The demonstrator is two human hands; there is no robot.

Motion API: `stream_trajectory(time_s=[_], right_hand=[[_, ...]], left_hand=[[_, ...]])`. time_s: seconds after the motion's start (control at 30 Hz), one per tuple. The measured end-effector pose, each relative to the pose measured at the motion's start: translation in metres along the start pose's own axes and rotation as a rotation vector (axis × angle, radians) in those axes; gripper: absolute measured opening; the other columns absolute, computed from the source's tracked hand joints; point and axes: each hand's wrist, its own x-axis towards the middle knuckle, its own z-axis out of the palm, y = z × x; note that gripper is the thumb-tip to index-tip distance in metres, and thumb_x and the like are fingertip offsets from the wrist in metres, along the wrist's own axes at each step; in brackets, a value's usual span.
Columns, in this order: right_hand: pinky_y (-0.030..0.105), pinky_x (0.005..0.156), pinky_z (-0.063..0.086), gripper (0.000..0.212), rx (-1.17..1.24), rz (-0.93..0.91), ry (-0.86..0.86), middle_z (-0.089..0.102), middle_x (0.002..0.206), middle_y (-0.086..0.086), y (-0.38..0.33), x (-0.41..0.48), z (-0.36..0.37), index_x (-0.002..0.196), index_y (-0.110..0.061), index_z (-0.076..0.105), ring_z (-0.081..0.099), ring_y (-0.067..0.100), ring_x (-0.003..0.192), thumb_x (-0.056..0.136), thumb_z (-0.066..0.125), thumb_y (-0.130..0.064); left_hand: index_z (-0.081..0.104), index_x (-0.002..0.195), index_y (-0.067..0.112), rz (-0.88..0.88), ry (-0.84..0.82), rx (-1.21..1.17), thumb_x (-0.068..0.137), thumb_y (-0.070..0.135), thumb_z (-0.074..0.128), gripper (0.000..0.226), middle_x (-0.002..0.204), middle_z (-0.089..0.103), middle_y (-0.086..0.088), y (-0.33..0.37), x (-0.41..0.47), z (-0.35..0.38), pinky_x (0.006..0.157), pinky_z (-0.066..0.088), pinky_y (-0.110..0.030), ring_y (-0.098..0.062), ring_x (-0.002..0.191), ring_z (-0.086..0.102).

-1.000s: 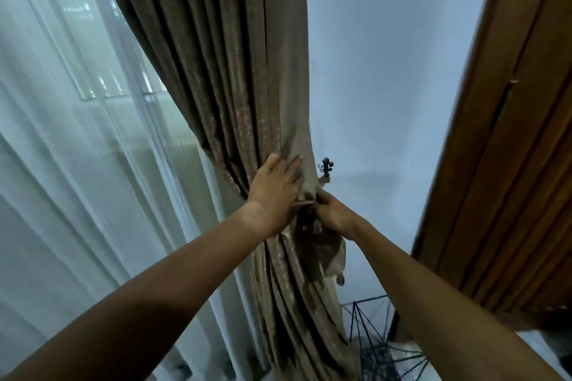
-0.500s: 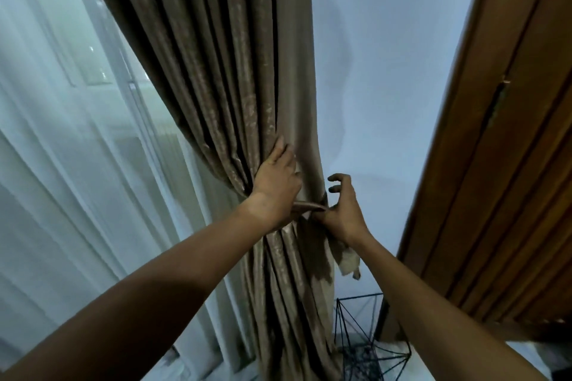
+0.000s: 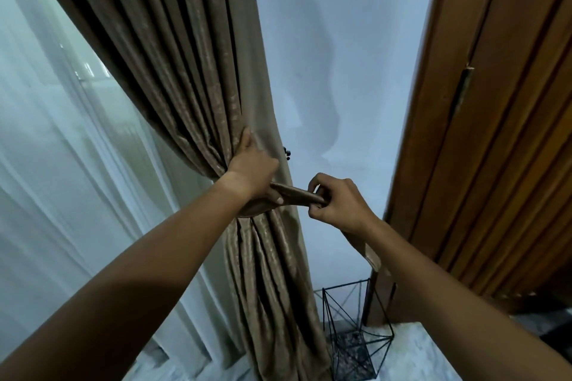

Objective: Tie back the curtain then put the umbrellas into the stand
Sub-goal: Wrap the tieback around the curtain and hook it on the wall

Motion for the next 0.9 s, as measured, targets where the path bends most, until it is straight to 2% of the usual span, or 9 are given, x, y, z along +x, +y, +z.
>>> stream_trajectory(time_s=[0.13,0.2,0.3,0.43,0.57,0.67,0.77,0.83,0.9], right_hand=[[0.027,0.062,0.051,0.025,-0.024,0.002,0.007,0.069,0.065,-0.006,0.002,0.003,-0.007,0.090,-0.029,0.071,0.060,0.015,0.059,0.070,0.065,-0.015],[0.028,0.066,0.051,0.030,-0.119,-0.045,-0.043,0.067,0.079,-0.007,0.005,0.006,-0.012,0.096,-0.027,0.071,0.062,0.016,0.070,0.072,0.066,-0.010],[0.030,0.071,0.053,0.040,-0.105,-0.010,-0.083,0.051,0.098,-0.005,0.010,0.007,-0.018,0.098,-0.033,0.060,0.059,0.019,0.084,0.073,0.068,-0.004],[0.035,0.072,0.055,0.026,0.097,0.071,0.039,0.066,0.083,-0.002,0.016,0.009,-0.030,0.087,-0.025,0.061,0.065,0.020,0.079,0.078,0.067,-0.002],[0.028,0.069,0.052,0.018,0.079,0.204,0.070,0.075,0.074,-0.006,0.034,0.018,-0.038,0.082,-0.029,0.068,0.068,0.015,0.075,0.088,0.067,-0.013],[0.028,0.074,0.049,0.016,0.048,0.204,0.023,0.074,0.085,-0.005,0.038,0.028,-0.033,0.086,-0.032,0.071,0.067,0.017,0.084,0.094,0.066,-0.018],[0.034,0.083,0.054,0.014,-0.042,0.188,-0.029,0.075,0.098,-0.004,0.033,0.042,-0.027,0.097,-0.028,0.076,0.066,0.020,0.094,0.097,0.062,-0.027],[0.034,0.077,0.054,0.013,-0.085,0.200,-0.006,0.075,0.094,-0.004,0.032,0.052,-0.024,0.092,-0.030,0.076,0.067,0.020,0.092,0.095,0.063,-0.033],[0.032,0.070,0.050,0.014,-0.124,0.230,0.010,0.072,0.086,-0.003,0.030,0.062,-0.022,0.082,-0.030,0.072,0.065,0.022,0.087,0.091,0.067,-0.040]], left_hand=[[0.067,0.119,0.033,0.156,0.220,-0.151,0.078,0.073,0.056,0.058,0.107,0.074,0.001,-0.007,-0.003,0.007,0.115,-0.005,-0.056,-0.030,0.117,0.060],[0.068,0.117,0.035,0.210,0.304,-0.190,0.080,0.065,0.051,0.051,0.102,0.075,0.004,-0.013,-0.006,0.011,0.114,-0.004,-0.052,-0.022,0.107,0.067],[0.071,0.103,0.032,0.210,0.329,-0.222,0.081,0.055,0.045,0.041,0.090,0.076,0.005,-0.019,-0.012,0.010,0.116,0.001,-0.052,-0.021,0.096,0.071],[0.072,0.089,0.025,0.183,0.273,-0.218,0.090,0.042,0.047,0.030,0.084,0.073,0.002,-0.021,-0.014,0.012,0.117,0.006,-0.054,-0.024,0.090,0.071],[0.071,0.104,0.027,0.143,0.267,-0.181,0.090,0.046,0.050,0.033,0.109,0.071,0.002,-0.014,-0.010,0.010,0.109,0.015,-0.054,-0.023,0.109,0.065],[0.057,0.135,0.029,0.192,0.251,-0.042,0.086,0.046,0.054,0.052,0.155,0.042,-0.001,-0.003,0.003,0.000,0.113,0.017,-0.057,-0.026,0.146,0.033],[0.042,0.149,0.024,0.213,0.144,0.105,0.085,0.057,0.050,0.072,0.164,0.026,-0.006,0.005,0.025,-0.013,0.121,0.003,-0.058,-0.030,0.156,0.004],[0.038,0.151,0.020,0.155,0.057,0.184,0.082,0.069,0.042,0.084,0.159,0.035,-0.011,0.008,0.036,-0.018,0.120,-0.001,-0.058,-0.034,0.154,0.010],[0.043,0.147,0.017,0.092,-0.022,0.246,0.080,0.075,0.033,0.089,0.143,0.055,-0.012,0.010,0.039,-0.018,0.120,0.000,-0.057,-0.037,0.143,0.034]])
